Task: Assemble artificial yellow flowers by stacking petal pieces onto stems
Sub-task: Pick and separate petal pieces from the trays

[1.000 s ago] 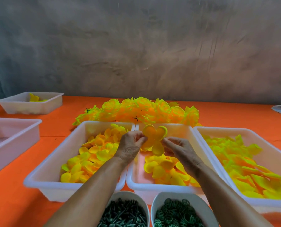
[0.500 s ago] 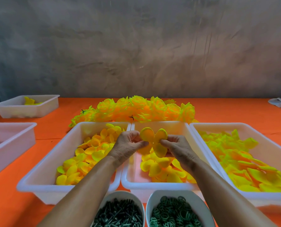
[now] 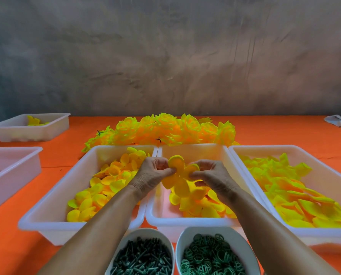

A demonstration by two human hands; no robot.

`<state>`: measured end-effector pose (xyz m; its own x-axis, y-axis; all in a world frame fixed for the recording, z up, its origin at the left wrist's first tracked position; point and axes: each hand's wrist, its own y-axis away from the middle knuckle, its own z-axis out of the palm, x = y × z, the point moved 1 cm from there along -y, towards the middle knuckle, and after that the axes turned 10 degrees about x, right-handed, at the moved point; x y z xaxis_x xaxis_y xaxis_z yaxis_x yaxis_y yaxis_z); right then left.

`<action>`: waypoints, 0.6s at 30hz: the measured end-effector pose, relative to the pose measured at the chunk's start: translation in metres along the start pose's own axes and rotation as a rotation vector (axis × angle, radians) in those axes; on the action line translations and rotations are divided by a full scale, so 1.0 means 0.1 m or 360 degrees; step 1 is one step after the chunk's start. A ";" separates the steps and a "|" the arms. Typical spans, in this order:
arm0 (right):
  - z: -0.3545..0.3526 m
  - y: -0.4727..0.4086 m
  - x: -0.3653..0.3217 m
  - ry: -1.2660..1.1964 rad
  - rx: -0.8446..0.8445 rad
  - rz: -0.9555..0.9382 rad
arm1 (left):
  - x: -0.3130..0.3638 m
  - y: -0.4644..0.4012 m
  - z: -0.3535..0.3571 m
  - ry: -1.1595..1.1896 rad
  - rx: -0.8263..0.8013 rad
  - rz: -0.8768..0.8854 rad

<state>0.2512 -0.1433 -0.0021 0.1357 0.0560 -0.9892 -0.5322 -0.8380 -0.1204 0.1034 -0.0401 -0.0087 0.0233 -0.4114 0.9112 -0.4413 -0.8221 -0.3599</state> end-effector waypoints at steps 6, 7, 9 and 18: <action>0.02 0.03 0.00 0.0010 -0.0084 -0.0091 | 0.01 0.01 0.01 -0.0117 -0.0085 0.0014; 0.02 0.03 0.01 0.0006 -0.0078 -0.0091 | 0.02 0.01 0.00 -0.0097 -0.0098 0.0002; 0.01 0.02 0.02 -0.0007 -0.0132 -0.0048 | 0.04 0.03 0.00 -0.0026 -0.0154 -0.0031; 0.03 0.01 0.04 -0.0070 -0.0230 0.0055 | 0.01 0.03 -0.04 0.0031 -0.0159 -0.0074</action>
<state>0.2485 -0.1422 -0.0063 0.0809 0.0471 -0.9956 -0.4099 -0.9089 -0.0763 0.0985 -0.0418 -0.0083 0.0289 -0.3651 0.9305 -0.5276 -0.7962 -0.2960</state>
